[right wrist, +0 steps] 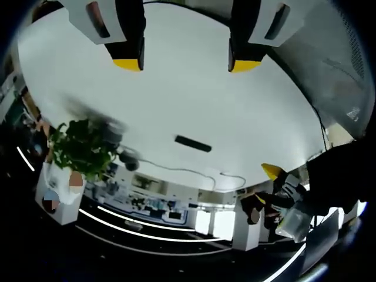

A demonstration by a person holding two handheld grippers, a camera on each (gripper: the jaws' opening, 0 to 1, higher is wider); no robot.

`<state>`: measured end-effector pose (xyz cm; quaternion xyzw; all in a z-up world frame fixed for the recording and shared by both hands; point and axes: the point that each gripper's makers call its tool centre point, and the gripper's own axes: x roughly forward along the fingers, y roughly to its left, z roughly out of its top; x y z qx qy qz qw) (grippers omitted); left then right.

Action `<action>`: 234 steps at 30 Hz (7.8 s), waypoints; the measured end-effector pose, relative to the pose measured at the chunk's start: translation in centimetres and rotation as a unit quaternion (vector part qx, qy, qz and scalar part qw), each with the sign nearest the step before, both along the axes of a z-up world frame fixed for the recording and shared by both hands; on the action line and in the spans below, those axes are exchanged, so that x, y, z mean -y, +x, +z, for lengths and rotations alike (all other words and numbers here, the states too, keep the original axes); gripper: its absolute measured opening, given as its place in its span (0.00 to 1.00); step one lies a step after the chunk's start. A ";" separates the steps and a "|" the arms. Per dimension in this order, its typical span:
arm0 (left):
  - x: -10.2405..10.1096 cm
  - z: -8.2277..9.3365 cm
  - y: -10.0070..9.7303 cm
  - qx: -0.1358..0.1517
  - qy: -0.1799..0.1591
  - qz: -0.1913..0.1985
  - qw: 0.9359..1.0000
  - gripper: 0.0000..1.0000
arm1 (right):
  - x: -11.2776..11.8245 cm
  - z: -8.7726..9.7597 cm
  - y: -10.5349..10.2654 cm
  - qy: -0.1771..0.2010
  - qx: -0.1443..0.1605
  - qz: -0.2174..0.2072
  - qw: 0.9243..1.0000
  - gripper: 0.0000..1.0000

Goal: Press the specified remote control buttons in sequence, fully releasing each button before pressing the next.

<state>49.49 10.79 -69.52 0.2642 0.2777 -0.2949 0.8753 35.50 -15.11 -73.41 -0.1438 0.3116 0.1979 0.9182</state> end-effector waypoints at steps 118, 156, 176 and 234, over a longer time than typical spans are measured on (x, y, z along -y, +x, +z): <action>6.2 -16.8 16.1 -0.283 0.252 -0.183 0.907 0.23 | 0.9 -1.5 -0.3 -0.029 -0.038 -0.015 0.999 0.44; 6.4 -17.5 8.0 -0.301 0.268 -0.177 0.898 0.23 | 0.4 -0.8 -0.2 -0.008 -0.024 -0.005 1.000 0.38; 6.5 -17.4 4.1 -0.305 0.259 -0.171 0.900 0.23 | -0.1 -0.6 -0.3 -0.003 -0.021 0.007 1.000 0.36; 8.1 -17.3 -10.4 -0.290 0.198 -0.159 0.923 0.23 | -2.0 -1.1 -1.3 0.024 -0.045 0.054 0.997 0.28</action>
